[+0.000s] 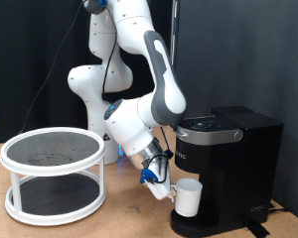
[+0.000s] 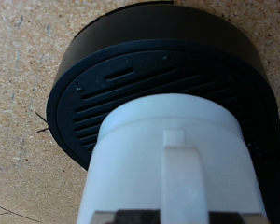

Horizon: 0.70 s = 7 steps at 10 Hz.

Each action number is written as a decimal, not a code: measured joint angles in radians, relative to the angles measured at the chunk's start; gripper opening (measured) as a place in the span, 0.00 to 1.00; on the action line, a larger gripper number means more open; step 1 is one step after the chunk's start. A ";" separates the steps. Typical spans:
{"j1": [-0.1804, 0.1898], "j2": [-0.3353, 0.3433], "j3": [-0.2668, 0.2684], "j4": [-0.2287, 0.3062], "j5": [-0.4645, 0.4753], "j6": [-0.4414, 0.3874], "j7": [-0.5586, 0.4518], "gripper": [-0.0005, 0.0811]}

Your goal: Make a cup of coffee with the keurig machine

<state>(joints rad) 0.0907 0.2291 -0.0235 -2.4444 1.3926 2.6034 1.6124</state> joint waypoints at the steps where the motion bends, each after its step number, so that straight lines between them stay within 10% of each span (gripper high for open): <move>1: 0.000 0.001 0.001 0.001 0.008 0.000 -0.009 0.01; 7: 0.000 0.001 0.005 0.000 0.031 0.000 -0.030 0.01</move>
<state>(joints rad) 0.0907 0.2304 -0.0183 -2.4439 1.4238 2.6034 1.5828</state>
